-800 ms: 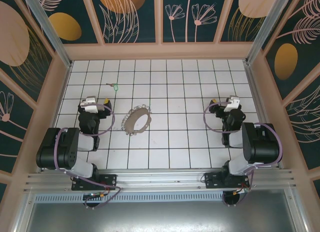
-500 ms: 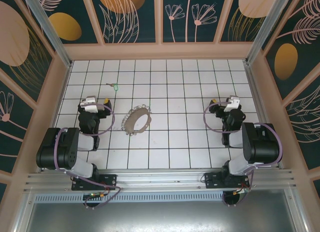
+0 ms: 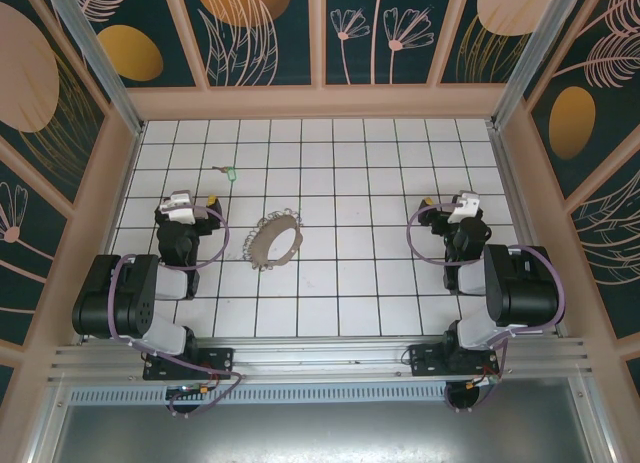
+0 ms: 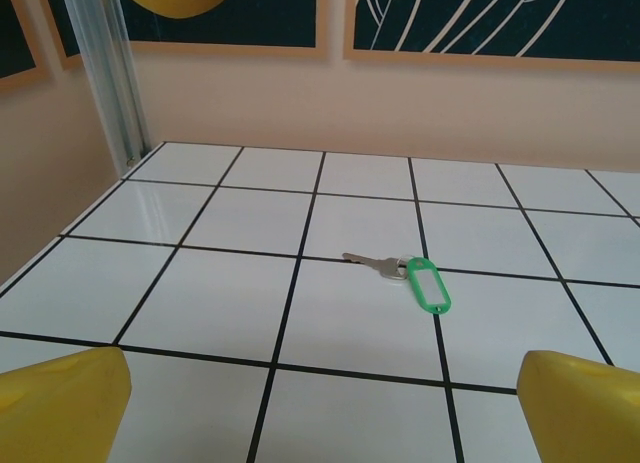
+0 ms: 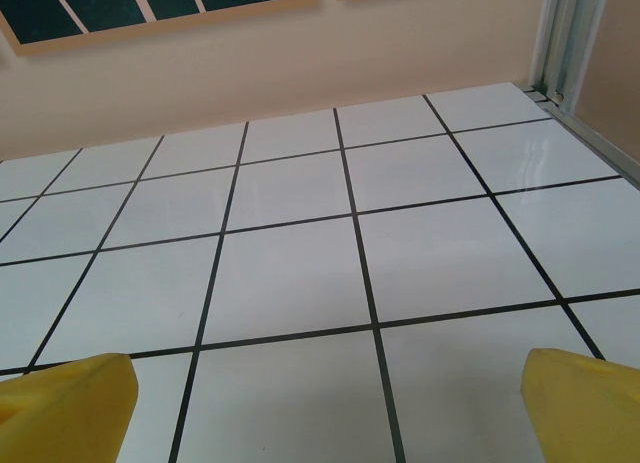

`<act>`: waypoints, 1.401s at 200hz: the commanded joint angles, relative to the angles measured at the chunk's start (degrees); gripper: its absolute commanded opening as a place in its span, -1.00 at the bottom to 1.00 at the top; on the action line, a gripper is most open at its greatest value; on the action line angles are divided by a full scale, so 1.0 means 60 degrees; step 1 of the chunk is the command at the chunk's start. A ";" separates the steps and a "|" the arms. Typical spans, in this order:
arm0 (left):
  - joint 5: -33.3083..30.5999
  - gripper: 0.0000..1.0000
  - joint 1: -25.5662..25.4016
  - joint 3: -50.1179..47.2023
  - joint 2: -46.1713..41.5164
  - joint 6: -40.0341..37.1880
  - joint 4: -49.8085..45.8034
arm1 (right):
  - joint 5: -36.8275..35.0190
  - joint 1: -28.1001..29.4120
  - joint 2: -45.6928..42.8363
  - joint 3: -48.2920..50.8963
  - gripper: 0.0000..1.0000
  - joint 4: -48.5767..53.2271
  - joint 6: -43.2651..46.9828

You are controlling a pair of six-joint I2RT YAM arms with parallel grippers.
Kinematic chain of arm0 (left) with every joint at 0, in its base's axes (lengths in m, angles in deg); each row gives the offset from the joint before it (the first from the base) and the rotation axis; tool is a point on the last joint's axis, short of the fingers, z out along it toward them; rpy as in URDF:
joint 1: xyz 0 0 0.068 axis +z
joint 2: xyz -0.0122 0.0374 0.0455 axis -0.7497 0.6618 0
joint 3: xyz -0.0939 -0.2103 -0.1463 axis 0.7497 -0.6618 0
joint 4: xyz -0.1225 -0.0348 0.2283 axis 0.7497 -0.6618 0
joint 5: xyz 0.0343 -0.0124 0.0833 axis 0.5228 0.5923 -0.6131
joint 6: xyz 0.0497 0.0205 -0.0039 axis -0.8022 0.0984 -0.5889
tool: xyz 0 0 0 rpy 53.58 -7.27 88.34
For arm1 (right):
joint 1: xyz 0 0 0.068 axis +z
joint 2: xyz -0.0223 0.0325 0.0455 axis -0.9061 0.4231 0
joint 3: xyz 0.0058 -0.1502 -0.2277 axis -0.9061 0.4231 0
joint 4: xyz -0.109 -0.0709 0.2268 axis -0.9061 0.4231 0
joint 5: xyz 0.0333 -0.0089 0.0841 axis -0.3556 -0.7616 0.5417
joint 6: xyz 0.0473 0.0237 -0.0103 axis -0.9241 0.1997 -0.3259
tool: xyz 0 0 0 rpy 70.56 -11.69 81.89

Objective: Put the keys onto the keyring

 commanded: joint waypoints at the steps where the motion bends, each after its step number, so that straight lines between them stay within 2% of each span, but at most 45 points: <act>1: 0.0341 0.91 0.0053 0.0341 -0.0238 -0.0055 -0.0511 | -0.0189 0.0007 -0.0067 -0.0124 0.98 -0.0257 0.0096; 31: 0.0213 0.89 0.0045 0.1056 -0.1261 0.0001 -0.2470 | -0.0865 0.0064 -0.1624 -0.0807 0.98 0.2139 -0.0107; 59: -0.0102 0.89 0.0045 0.1486 -0.2187 0.0452 -0.3663 | -0.1407 0.0033 -0.2739 -0.1814 0.97 0.4757 -0.1224; 79: 0.0048 0.96 0.0045 0.2184 -0.2731 0.1408 -0.5095 | -0.2751 -0.0052 -0.3381 -0.2498 0.98 0.6910 -0.3246; 97: 0.0475 0.96 0.0045 0.2907 -0.3068 0.2560 -0.6542 | -0.1964 -0.0364 -0.3703 -0.2803 0.97 0.7953 -0.3993; 114: 0.1416 0.94 0.0018 0.3298 -0.3276 0.3484 -0.7294 | -0.1151 -0.0356 -0.3911 -0.2814 0.98 0.8393 -0.4263; 133: 0.2283 0.94 -0.0196 0.3412 -0.3463 0.4212 -0.7583 | 0.0382 -0.0155 -0.4129 -0.2577 0.94 0.8564 -0.4263; 144: 0.2559 0.93 -0.0517 0.3446 -0.3528 0.4329 -0.7787 | 0.1252 0.0137 -0.4219 -0.2402 0.84 0.8648 -0.4200; 155: 0.2637 0.91 -0.1012 0.3541 -0.3550 0.4168 -0.8139 | 0.1623 0.0610 -0.4311 -0.2198 0.80 0.8738 -0.4182; 194: 0.2999 0.73 -0.2593 0.3719 -0.3158 0.3972 -0.9511 | 0.1195 0.3030 -0.4431 -0.1618 0.75 0.8930 -0.4561; 214: 0.2725 0.63 -0.3327 0.3672 -0.2920 0.3827 -1.0084 | 0.0773 0.3951 -0.4408 -0.1298 0.75 0.8777 -0.5031; 245: 0.2012 0.52 -0.4475 0.4077 -0.2334 0.3594 -1.0981 | 0.0324 0.4709 -0.4332 -0.0879 0.75 0.8584 -0.5689; 280: 0.1068 0.44 -0.5608 0.5548 -0.1005 0.2867 -1.2559 | 0.0246 0.5089 -0.4361 -0.0423 0.75 0.8386 -0.6245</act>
